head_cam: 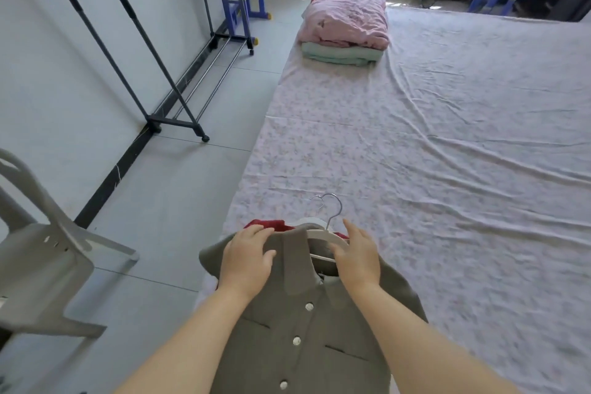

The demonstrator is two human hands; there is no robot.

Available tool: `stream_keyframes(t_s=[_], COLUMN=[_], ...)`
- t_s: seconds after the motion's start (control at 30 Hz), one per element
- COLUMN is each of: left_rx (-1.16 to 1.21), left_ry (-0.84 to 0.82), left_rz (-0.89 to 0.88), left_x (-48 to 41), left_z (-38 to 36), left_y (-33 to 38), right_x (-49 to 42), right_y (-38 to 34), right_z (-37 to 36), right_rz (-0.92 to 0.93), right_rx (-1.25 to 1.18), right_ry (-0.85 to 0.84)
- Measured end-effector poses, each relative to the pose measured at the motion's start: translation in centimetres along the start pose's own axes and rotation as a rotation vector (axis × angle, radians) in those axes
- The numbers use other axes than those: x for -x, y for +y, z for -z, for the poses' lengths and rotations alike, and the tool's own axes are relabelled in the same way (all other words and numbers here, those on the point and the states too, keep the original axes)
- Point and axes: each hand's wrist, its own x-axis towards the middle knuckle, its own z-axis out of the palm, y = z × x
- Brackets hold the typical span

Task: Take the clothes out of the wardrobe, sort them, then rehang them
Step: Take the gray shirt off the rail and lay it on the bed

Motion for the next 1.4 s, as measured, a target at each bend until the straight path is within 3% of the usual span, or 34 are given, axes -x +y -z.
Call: stream_keyframes(t_s=[0.3, 0.57, 1.0, 1.17, 1.4], left_rx=[-0.089, -0.245, -0.488, -0.567, -0.626], left_ry=[-0.285, -0.446, -0.638, -0.734, -0.880], left_rz=[0.089, -0.109, -0.928, -1.276, -1.752], left_x=[2.0, 1.5, 7.6, 16.5, 35.8], left_z=[-2.3, -0.5, 1.0, 0.1, -0.1], left_y=[-0.7, 2.6, 10.0, 13.4, 16.0], right_x=[2.7, 7.9, 28.8, 41.4, 61.8], right_y=[4.8, 5.2, 4.1, 4.8, 3.4], right_z=[-1.1, 2.6, 3.6, 1.7, -3.8], right_rz=[-0.062, -0.187, -0.680, -0.895, -1.300], right_rx=[0.117, 0.190, 0.072, 0.066, -0.072], right_ry=[-0.188, -0.155, 0.303, 0.521, 0.838])
